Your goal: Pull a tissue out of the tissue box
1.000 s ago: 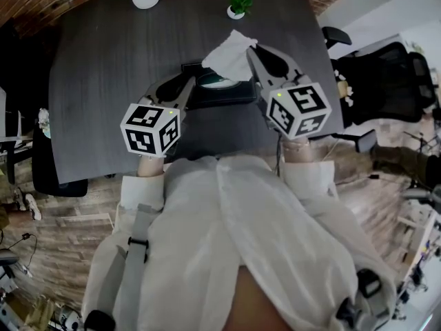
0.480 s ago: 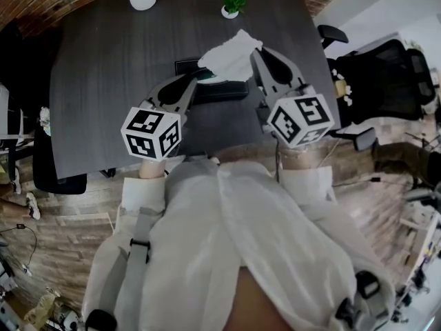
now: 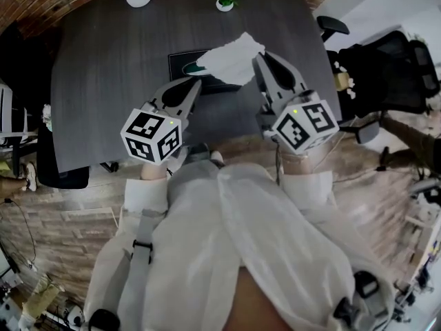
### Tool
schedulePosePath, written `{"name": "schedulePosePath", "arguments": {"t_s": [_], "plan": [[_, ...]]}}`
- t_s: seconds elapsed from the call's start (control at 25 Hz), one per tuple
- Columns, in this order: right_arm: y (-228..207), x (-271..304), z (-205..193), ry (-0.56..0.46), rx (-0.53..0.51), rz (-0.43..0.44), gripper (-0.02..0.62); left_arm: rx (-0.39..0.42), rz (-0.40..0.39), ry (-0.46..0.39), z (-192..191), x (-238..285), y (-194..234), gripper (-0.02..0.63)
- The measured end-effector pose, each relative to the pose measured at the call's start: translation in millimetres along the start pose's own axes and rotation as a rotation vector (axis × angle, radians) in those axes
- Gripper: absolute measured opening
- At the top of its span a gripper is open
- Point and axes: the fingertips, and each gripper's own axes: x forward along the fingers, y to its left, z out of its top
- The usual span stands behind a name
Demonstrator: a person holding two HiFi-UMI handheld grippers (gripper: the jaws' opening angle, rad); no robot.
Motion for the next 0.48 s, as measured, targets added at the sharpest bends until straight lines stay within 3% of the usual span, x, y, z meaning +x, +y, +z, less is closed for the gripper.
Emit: {"name": "schedulePosePath", "arguments": {"t_s": [0.2,0.48], "plan": [[1,-17,-9,-0.016,0.048,0.016,0.015,-0.006,-0.013,-0.054,7,-6,-12,0.015],[13,-29,-35,0.005,0.107,0.067,0.015,-0.008,0.042,-0.038,-6,-20,-16,0.015]]}}
